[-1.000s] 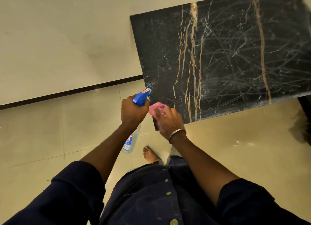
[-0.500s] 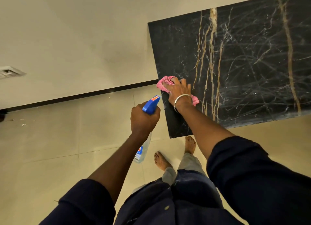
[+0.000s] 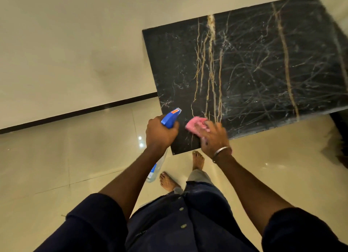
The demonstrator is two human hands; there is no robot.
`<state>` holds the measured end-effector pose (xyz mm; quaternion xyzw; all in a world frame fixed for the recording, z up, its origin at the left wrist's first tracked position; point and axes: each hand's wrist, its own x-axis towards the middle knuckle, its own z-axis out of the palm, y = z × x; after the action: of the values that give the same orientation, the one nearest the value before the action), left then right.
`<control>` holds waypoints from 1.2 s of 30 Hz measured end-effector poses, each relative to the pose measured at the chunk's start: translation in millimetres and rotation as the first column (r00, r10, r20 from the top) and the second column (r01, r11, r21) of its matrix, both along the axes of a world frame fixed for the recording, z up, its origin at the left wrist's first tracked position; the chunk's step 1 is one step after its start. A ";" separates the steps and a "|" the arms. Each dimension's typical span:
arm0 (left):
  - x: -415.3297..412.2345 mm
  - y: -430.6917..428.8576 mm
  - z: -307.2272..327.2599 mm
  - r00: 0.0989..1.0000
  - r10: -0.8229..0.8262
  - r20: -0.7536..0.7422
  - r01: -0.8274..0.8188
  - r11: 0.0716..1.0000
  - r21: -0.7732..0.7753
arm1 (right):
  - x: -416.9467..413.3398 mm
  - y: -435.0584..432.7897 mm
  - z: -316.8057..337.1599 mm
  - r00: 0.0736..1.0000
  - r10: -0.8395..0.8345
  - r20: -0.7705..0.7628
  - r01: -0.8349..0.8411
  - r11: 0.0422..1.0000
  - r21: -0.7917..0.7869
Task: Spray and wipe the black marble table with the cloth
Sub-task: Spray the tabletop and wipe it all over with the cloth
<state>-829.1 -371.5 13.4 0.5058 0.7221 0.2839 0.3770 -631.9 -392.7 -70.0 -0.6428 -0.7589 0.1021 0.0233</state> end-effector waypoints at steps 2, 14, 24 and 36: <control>8.5 2.9 0.9 0.999 -0.039 -0.002 0.039 0.999 -0.013 | 36.6 -0.9 1.5 0.986 -0.150 0.067 0.151 0.989 -0.001; 37.1 11.9 3.0 0.992 -0.109 -0.056 0.108 0.994 -0.018 | -57.9 7.1 9.7 0.993 -0.117 -0.012 0.115 0.991 -0.069; 49.8 35.1 3.7 0.985 -0.151 -0.081 0.149 0.988 -0.034 | 75.1 38.0 7.9 0.964 -0.222 0.150 0.228 0.973 -0.027; 63.3 56.0 4.6 0.990 -0.065 -0.123 0.060 0.997 -0.044 | -7.0 83.4 5.2 0.983 -0.177 -0.050 0.176 0.984 -0.026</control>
<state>-765.8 -315.5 18.0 0.5373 0.7336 0.2250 0.3501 -639.0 -309.3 -64.8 -0.7050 -0.6968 0.1245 0.0449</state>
